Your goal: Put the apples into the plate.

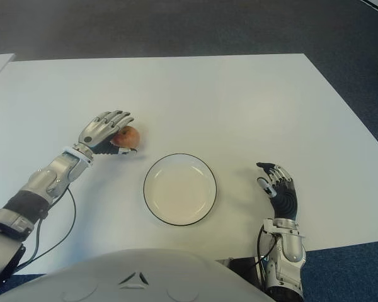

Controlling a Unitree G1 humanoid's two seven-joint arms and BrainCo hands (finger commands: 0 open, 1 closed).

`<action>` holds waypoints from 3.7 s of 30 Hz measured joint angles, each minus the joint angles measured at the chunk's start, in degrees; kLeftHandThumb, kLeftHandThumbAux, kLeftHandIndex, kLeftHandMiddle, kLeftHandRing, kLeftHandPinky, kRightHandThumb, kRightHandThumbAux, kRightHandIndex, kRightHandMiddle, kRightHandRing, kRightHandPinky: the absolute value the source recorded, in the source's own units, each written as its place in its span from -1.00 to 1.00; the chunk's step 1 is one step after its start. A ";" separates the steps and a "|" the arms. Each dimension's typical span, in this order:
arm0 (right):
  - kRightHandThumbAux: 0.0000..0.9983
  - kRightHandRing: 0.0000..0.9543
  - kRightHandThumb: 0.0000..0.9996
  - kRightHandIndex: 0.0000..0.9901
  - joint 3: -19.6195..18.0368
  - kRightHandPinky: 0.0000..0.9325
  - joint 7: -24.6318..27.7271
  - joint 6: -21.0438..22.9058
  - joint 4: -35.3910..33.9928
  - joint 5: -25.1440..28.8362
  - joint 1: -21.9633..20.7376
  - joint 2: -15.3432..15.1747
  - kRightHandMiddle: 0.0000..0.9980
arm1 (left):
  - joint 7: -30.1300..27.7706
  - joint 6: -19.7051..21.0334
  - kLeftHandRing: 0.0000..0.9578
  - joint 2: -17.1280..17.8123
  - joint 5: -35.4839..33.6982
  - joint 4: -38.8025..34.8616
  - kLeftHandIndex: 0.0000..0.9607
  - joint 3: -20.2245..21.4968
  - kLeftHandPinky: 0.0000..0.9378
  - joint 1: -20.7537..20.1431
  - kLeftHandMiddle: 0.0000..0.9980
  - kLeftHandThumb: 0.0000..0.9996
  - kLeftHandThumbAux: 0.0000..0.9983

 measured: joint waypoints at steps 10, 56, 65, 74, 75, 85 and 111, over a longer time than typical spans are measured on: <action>0.15 -0.48 -0.48 -0.30 0.62 -0.76 -0.27 0.00 -0.59 -0.21 0.69 0.00 -0.24 | -2.26 0.50 -1.00 -0.13 -1.11 -0.60 -1.00 -0.26 -1.00 -0.10 -1.00 -0.35 -0.72; 0.17 -0.50 -0.48 -0.21 0.96 -0.78 -1.05 0.01 -2.28 -0.07 2.80 0.50 -0.25 | -4.30 -1.70 -0.86 -4.17 -2.95 10.68 -0.77 -3.71 -0.75 -7.51 -0.88 -0.35 -0.46; 0.20 -0.52 -0.48 -0.20 0.37 -0.76 -1.02 0.27 -2.72 0.72 3.83 0.44 -0.27 | 8.13 -2.52 0.38 -8.10 -1.44 21.99 -0.12 -7.93 0.49 -11.89 0.30 0.37 0.29; 0.26 -0.47 -0.46 -0.19 -1.37 -0.74 -0.98 0.51 -2.44 1.66 3.92 0.37 -0.22 | 14.83 -2.53 0.69 -10.11 -1.35 28.57 -0.08 -11.15 0.77 -14.29 0.62 0.48 0.39; 0.26 -0.47 -0.47 -0.19 -1.58 -0.74 -0.93 0.56 -2.33 2.02 3.87 0.34 -0.22 | 14.83 -2.65 0.70 -10.30 -1.95 28.92 -0.08 -11.14 0.77 -14.40 0.63 0.48 0.39; 0.34 -0.43 -0.58 -0.18 -2.77 -0.74 -0.44 1.11 -1.73 3.25 3.29 -0.02 -0.17 | 14.65 -3.57 0.73 -10.40 -5.73 29.50 -0.08 -11.21 0.74 -14.26 0.66 0.49 0.39; 0.46 -0.34 -0.58 -0.17 -4.77 -0.73 -1.33 5.09 -1.94 3.50 1.48 0.19 -0.13 | 13.82 -4.39 0.72 -9.93 -7.90 29.62 -0.08 -12.36 0.72 -14.60 0.65 0.48 0.40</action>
